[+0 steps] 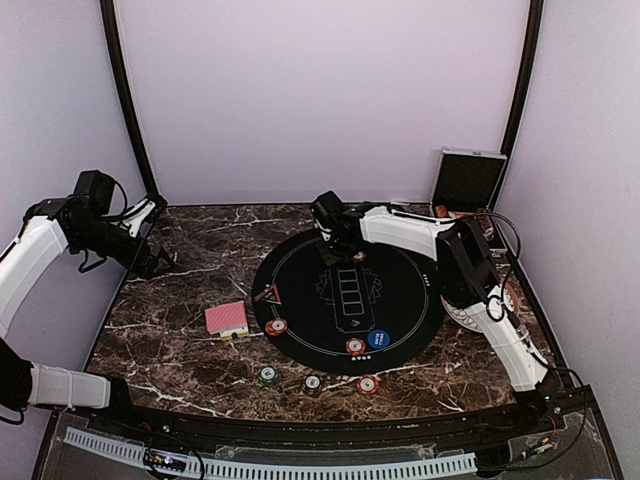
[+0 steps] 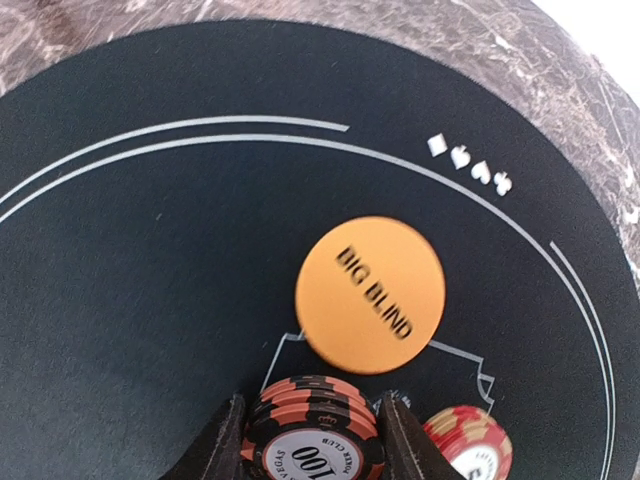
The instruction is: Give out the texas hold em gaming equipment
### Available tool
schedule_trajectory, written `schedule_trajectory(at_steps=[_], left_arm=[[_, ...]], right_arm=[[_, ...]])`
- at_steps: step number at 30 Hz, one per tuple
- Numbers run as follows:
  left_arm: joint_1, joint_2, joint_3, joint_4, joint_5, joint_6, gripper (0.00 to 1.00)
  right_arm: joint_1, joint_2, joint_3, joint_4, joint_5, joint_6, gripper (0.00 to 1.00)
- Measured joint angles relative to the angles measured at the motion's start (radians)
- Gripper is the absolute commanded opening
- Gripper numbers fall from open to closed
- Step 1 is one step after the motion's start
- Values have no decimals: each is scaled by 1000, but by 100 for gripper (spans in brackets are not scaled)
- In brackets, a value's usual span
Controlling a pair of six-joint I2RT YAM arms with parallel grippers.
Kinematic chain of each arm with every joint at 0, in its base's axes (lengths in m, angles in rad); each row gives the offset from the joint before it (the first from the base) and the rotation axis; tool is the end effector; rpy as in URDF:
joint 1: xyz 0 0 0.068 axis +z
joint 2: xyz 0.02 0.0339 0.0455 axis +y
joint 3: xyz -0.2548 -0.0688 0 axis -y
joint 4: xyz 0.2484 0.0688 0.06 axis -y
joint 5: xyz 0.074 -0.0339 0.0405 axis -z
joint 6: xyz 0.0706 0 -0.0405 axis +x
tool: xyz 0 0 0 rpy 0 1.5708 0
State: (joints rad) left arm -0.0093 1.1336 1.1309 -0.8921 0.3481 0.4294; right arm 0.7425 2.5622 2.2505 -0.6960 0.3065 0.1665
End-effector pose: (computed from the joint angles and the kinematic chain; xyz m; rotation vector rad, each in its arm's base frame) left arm 0.2483 -0.0264 0.2942 0.6678 2.3129 -0.2371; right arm 0.4296 0.3653 0.1144 -0.6045 2.4348 -0.0296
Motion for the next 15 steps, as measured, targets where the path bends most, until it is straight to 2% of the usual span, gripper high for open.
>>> schedule_trajectory(at_steps=[4,8,15], left_arm=[[0,2,0,0,0,0,99],[0,4,0,0,0,0,99],[0,5,0,0,0,0,99]], right_arm=[[-8,15,22,9,0,-1,27],[-10,18,27,11,0,-1,41],[-11,18,27,16,0,-9,57]])
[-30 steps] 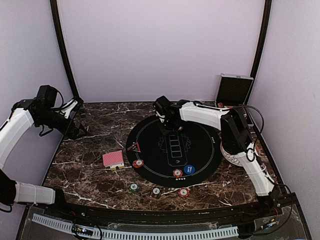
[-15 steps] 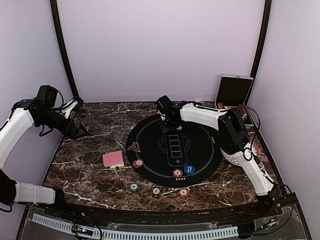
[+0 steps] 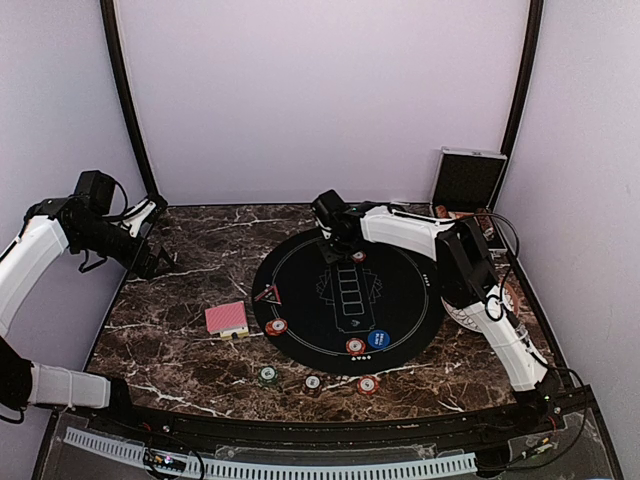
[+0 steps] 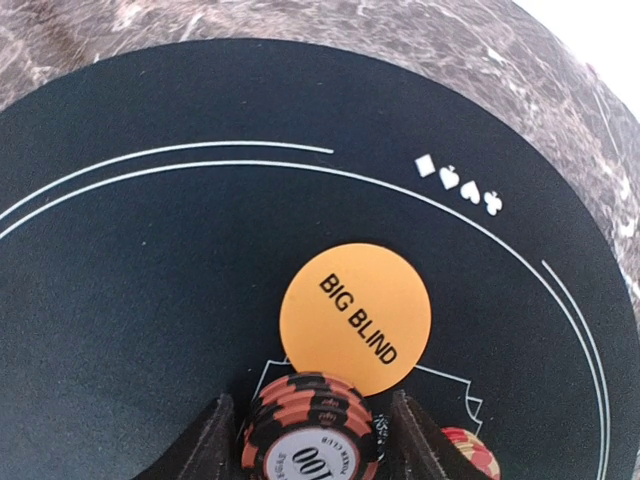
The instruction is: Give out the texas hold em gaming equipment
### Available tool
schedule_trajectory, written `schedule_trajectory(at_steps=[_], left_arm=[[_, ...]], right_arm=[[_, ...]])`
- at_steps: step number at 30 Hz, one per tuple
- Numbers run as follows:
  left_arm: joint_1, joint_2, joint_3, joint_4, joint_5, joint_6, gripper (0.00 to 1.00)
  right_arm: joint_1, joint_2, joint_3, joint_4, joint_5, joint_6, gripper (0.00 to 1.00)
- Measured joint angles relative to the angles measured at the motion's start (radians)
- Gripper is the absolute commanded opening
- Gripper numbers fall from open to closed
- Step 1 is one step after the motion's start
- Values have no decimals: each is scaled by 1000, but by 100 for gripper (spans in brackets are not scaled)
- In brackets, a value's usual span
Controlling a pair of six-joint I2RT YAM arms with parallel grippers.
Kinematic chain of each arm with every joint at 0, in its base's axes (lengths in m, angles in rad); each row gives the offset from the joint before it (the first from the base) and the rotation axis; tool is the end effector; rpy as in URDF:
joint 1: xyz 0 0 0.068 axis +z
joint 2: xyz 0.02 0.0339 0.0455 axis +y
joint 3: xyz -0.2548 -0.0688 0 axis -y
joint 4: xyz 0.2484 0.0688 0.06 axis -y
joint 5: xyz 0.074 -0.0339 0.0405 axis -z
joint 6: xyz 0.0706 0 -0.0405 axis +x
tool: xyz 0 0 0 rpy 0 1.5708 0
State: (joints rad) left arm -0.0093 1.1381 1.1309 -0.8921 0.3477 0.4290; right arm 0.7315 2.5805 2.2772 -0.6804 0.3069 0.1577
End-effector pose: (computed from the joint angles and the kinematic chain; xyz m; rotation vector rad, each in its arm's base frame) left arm 0.2491 -0.0264 0.2931 0.6673 2.3175 -0.2385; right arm 0.4377 0.3642 0.1145 -0.5918 2.4163 -0.0239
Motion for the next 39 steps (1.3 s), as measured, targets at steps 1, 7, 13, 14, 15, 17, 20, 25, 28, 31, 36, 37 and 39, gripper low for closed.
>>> schedule_trajectory(at_steps=[1,7,13,14,15,17,20,25,28,31,36,37,39], left_arm=[[0,0,0,0,0,0,99],[0,0,0,0,0,0,99],[0,0,0,0,0,-4,99],[0,0,0,0,0,-4,99],[0,0,0,0,0,-5,99],[0,0,0,0,0,-6,99],[0,0,1,-1,0,-7,99],[0,0,19,-4,0,-7,99],[0,0,25,-7,0,-7,99],[0,0,25,-8,-1,-7,99],[0,-2,25,-9,-2,-7,99],[0,-2,25,-9,-2,-7,99],[0,-3,25,-10,-3,-7,99]], right_arm=[[0,0,0,1,0,3,58],[-1,0,0,3,0,-3,60],[0,-4,0,2,4,-11,60],[1,-7,0,2,4,-14,60],[2,-13,0,0,4,-19,60],[4,-26,0,-3,4,-24,61],[13,-64,0,-9,7,-31,66],[72,-229,-131,19,12,-47,71],[147,-380,-291,57,0,-47,74],[233,-492,-423,88,-35,-43,75],[409,-573,-582,109,-131,-43,74],[435,-574,-600,108,-145,-45,74],[495,-574,-643,104,-182,-52,73]])
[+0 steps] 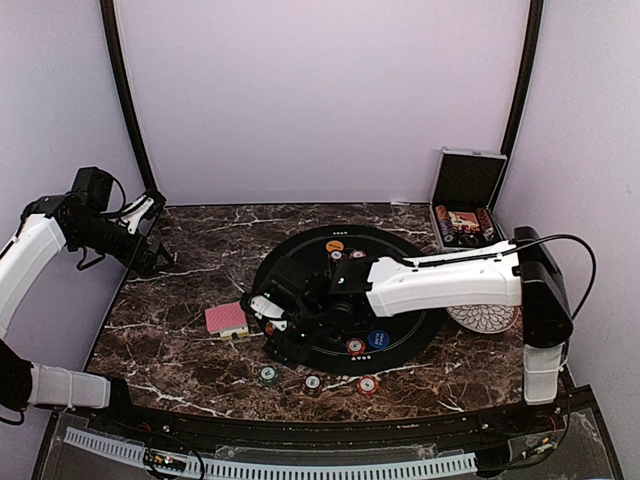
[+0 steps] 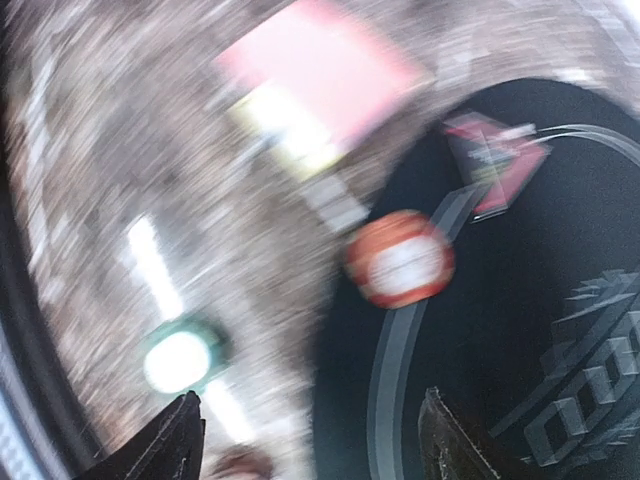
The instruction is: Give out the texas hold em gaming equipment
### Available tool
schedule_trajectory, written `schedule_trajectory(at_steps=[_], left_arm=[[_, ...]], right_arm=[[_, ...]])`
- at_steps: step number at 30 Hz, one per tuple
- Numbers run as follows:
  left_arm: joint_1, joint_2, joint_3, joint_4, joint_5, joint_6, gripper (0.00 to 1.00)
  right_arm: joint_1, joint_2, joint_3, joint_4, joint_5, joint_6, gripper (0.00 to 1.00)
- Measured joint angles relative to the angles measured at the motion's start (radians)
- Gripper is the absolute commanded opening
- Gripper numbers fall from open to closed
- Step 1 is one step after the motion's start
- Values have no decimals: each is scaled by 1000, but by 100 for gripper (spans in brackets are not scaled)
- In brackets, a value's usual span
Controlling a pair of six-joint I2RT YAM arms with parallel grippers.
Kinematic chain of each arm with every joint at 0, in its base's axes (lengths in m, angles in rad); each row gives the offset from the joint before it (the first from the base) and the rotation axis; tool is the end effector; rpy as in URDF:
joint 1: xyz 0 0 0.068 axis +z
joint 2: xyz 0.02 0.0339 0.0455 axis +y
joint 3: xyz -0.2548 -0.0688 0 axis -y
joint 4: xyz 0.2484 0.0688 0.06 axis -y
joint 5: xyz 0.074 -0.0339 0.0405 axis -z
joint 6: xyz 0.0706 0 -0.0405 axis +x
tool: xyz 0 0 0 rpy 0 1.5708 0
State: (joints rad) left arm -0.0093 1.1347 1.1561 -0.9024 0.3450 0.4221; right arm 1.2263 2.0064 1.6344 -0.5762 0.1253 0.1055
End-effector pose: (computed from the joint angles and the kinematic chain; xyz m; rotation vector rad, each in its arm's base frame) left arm 0.2486 -0.0262 0.3014 0.6580 2.3036 -0.2317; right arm 0.1653 0.4344 0.1931 -1.3123 2.1882 0.3812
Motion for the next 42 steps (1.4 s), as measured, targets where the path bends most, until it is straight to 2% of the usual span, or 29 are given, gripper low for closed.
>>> schedule_trajectory(at_steps=[5,17,28,42], left_arm=[[0,-4,0,-9,1,0,99],[0,-6,0,-23,3,-4,99],[0,-12,0,-30,3,-4,99],[0,-16,0,-30,3,-4,99]], right_arm=[[78,5,-29,-29,-86,-19,72],[81,58,-9,-43,-109,-34,68],[81,-10,-198,-59,-95,-21,68],[81,-22,-222,-55,-95,-15,56]])
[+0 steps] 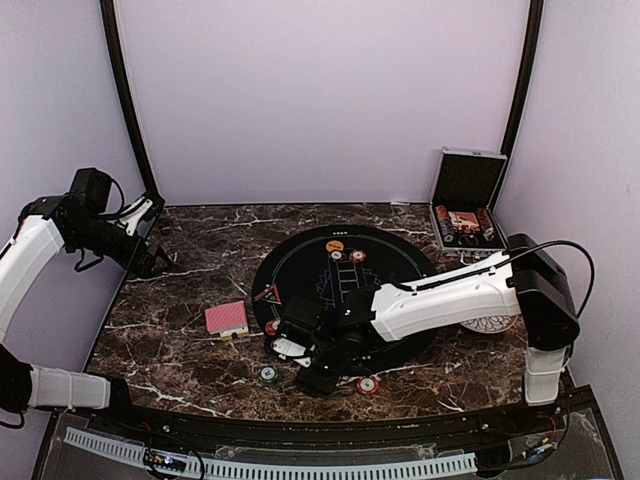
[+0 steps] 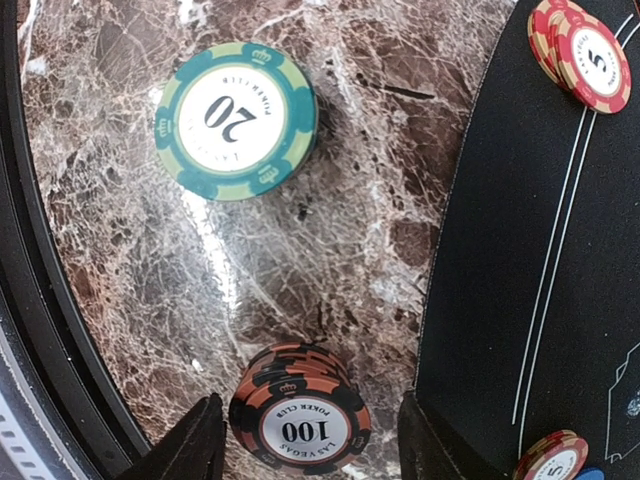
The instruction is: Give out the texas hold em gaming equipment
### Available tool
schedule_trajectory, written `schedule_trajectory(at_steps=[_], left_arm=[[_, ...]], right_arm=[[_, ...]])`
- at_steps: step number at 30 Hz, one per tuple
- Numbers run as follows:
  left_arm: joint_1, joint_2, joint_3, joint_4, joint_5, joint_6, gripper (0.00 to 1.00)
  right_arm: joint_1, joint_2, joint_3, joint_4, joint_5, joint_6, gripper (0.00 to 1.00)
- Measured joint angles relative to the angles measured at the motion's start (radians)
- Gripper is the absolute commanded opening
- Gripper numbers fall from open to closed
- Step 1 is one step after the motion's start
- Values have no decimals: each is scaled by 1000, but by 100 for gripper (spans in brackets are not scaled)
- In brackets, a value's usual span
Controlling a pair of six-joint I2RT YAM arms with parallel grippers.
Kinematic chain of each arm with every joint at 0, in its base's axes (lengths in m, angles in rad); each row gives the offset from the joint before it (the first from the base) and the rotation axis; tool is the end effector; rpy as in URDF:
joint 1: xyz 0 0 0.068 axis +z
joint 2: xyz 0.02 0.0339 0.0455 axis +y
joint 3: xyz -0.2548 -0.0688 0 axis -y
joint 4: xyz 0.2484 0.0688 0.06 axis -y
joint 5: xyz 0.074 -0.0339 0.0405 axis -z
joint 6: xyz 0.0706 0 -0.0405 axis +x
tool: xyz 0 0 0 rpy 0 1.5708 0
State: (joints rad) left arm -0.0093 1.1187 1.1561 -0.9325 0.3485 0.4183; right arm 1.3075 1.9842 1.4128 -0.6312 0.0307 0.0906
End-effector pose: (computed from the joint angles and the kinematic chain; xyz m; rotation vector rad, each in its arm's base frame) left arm 0.2422 -0.0264 0.3024 0.6552 2.3173 -0.2428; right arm 0.1103 0.4009 0.1281 -1.6078 2.3221 0.3052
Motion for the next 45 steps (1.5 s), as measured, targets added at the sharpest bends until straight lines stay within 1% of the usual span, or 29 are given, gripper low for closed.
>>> schedule_trajectory(at_steps=[6,18,24,30,36,41,45], left_arm=[[0,-1,0,0,0,0,99],[0,-1,0,0,0,0,99],[0,-1,0,0,0,0,99],[0,-1,0,0,0,0,99],[0,-1,0,0,-1,0,99],[0,-1,0,0,0,0,99],[0,-1,0,0,0,0,99]], right_arm=[[0,0,-7,2,-2,1,46],[0,0,-7,4,-8,-1,21],[0,-6,-6,-9,-6,-1,11],[-2,-10,30,-39,16,-4,10],[-38,-15,103,-50,42,3,10],[-113,12,223,-47,79,32,11],[-171,104,352,-34,111,56,11]])
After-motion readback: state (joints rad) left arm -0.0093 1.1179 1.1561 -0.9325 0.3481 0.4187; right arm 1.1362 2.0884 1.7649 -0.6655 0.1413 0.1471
